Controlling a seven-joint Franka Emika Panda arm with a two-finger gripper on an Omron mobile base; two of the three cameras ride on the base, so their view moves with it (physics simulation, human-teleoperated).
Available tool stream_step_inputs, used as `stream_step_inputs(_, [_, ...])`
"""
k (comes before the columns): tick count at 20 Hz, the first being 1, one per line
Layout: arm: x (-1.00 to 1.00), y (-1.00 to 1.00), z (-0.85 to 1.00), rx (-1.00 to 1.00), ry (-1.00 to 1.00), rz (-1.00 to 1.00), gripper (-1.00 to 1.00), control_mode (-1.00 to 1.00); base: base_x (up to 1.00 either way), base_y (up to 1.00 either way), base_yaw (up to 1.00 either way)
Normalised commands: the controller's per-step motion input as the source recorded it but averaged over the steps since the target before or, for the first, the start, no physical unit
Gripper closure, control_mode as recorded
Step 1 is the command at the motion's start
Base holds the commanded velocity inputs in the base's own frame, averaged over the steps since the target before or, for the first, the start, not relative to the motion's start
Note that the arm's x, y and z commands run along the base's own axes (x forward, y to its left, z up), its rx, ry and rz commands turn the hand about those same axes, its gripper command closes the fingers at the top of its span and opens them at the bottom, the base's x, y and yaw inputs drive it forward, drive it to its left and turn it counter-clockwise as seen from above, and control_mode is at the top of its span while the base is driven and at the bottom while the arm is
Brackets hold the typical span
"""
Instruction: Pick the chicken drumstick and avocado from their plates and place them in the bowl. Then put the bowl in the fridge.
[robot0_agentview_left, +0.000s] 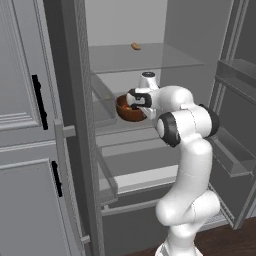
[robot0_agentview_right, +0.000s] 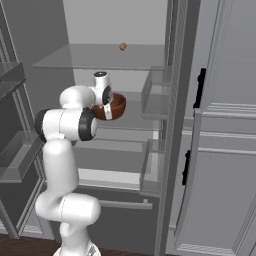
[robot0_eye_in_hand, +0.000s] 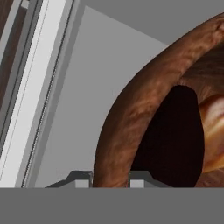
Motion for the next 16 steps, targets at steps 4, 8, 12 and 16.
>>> stream_step_inputs(4, [0.29,0.21,-0.46,0.00,0.00,0.00,1.00,-1.00,0.00,0.00,0.00])
stream_step_inputs(8, [0.31,0.32,-0.34,0.00,0.00,0.00,-1.00,-1.00,0.00,0.00,0.00])
stream_step_inputs(12, [-0.09,0.06,-0.26,0.00,0.00,0.00,-1.00,-1.00,0.00,0.00,0.00])
stream_step_inputs(16, [-0.24,0.00,-0.12,0.00,0.00,0.00,-1.00,-1.00,0.00,0.00,0.00])
